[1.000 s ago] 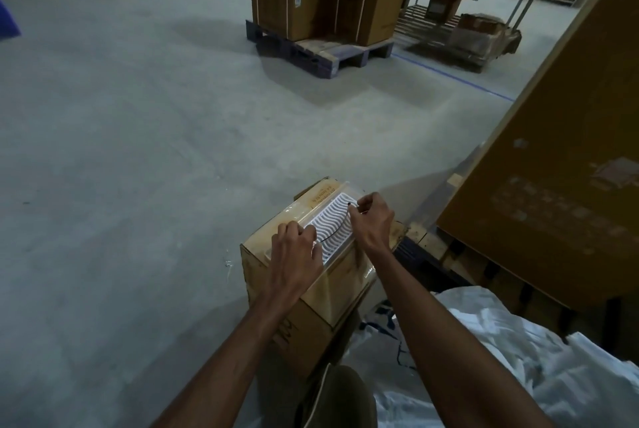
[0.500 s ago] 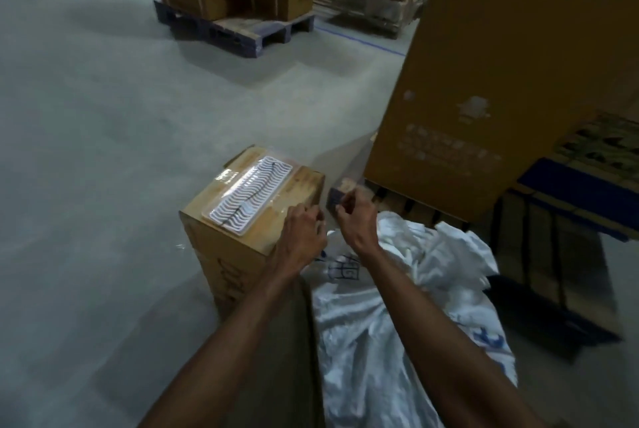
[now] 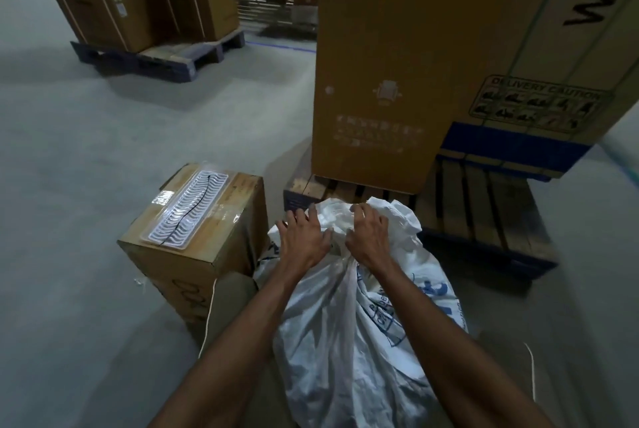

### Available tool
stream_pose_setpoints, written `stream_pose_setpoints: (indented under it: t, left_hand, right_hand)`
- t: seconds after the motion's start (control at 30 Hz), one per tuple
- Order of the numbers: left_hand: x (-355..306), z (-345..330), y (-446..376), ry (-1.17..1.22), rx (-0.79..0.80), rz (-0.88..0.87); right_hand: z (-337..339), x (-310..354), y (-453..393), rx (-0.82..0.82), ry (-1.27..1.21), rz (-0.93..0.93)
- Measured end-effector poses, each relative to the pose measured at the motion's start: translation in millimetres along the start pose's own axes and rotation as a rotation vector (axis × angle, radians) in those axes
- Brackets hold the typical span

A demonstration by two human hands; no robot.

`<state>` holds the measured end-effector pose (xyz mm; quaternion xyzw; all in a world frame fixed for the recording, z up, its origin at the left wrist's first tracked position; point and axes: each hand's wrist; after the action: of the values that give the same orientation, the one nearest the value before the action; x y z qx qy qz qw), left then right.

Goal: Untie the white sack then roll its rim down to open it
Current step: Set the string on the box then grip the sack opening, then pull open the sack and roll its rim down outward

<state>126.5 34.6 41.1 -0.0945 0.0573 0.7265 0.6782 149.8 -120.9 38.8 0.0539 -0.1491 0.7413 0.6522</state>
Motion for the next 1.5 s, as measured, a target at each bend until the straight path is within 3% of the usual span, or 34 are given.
stream_pose_setpoints:
  t: [0.1, 0.2, 0.3, 0.43, 0.5, 0.6, 0.67, 0.77, 0.87, 1.07, 1.2, 1.27, 1.5]
  left_hand:
    - [-2, 2, -2, -0.126, 0.13, -0.031]
    - [-3, -2, -7, -0.046, 0.228, -0.103]
    - [-5, -8, -7, 0.24, 0.299, -0.135]
    - [-7, -5, -11, 0.601, 0.296, 0.066]
    - [-8, -3, -12, 0.589, 0.376, 0.077]
    - [-6, -8, -11, 0.415, 0.443, -0.062]
    - [-8, -11, -9, 0.403, 0.405, -0.103]
    - [-19, -9, -7, 0.57, 0.31, -0.081]
    - [-30, -2, -4, 0.632, 0.332, -0.125]
    - [-23, 3, 1, 0.508, 0.443, -0.161]
    - [-16, -5, 9, 0.398, 0.365, -0.115]
    - [-13, -7, 19, 0.447, 0.294, -0.113]
    - [16, 1, 70, 0.568, 0.033, -0.226]
  right_hand:
    - [1, -11, 5, 0.052, 0.048, -0.009]
    - [1, -14, 11, 0.066, 0.109, 0.05]
    - [6, -16, 11, 0.112, 0.155, 0.061]
    - [12, -26, 8, 0.15, 0.242, -0.016]
    - [17, -31, 10, 0.155, 0.31, -0.058]
    - [25, -35, 14, 0.084, 0.353, -0.105]
    - [29, -38, 15, 0.043, 0.32, -0.116]
    - [30, -46, 19, 0.008, 0.174, -0.116]
    - [36, -47, 30, -0.009, -0.03, -0.133]
    - [29, -47, 63, -0.073, -0.307, -0.231]
    - [24, -49, 83, -0.043, -0.554, -0.604]
    - [18, -52, 94, -0.078, -0.599, -0.673]
    - [18, -53, 147, -0.17, -0.426, -0.355]
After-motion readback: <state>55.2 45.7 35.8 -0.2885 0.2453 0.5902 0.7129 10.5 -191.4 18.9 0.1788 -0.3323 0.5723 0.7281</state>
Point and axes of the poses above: each hand's wrist, its own y-axis away from the middle knuckle, its own z-axis out of the back of the hand, x = y × z
